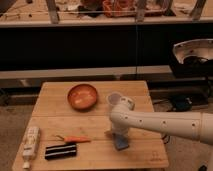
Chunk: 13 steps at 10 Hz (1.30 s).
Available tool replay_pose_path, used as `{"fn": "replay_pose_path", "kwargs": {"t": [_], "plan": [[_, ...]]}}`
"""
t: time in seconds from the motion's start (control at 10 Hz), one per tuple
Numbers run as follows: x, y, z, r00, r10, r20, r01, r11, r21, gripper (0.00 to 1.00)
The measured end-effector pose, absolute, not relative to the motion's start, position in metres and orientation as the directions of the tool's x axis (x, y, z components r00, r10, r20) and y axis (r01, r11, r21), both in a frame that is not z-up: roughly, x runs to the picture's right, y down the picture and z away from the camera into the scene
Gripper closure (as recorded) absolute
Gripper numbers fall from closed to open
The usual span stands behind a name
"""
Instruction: Place the white sponge in the ceramic bowl
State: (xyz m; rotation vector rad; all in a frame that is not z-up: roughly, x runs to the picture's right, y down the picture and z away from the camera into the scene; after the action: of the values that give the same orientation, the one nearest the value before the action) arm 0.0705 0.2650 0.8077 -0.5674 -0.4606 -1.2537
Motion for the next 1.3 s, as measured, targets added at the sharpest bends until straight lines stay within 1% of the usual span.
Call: {"fn": "replay_pose_path", "kwargs": {"t": [0.5, 0.6, 0.7, 0.8, 0.9, 1.0, 1.2, 1.3], "plan": [[0.0663, 0.2642, 0.8118, 0.255, -0.748, 0.612, 0.967, 0.211, -0.146, 0.2], [0.0659, 0.2637, 0.8125, 0.256, -0.749, 0.611, 0.966, 0.212, -0.146, 0.2], [0.0644, 0.2637, 0.8131, 0.256, -0.749, 0.611, 0.966, 0.212, -0.145, 0.23], [0.0628, 0.2633, 0.8143, 0.254, -0.75, 0.611, 0.967, 0.211, -0.144, 0.22], [0.0619, 0.2624, 0.8148, 0.255, -0.751, 0.609, 0.967, 0.211, -0.144, 0.23], [0.0619, 0.2625, 0.8152, 0.258, -0.75, 0.609, 0.966, 0.214, -0.146, 0.28], [0.0619, 0.2613, 0.8161, 0.263, -0.75, 0.606, 0.965, 0.219, -0.147, 0.3], [0.0604, 0.2613, 0.8169, 0.262, -0.75, 0.607, 0.965, 0.218, -0.147, 0.33]]}}
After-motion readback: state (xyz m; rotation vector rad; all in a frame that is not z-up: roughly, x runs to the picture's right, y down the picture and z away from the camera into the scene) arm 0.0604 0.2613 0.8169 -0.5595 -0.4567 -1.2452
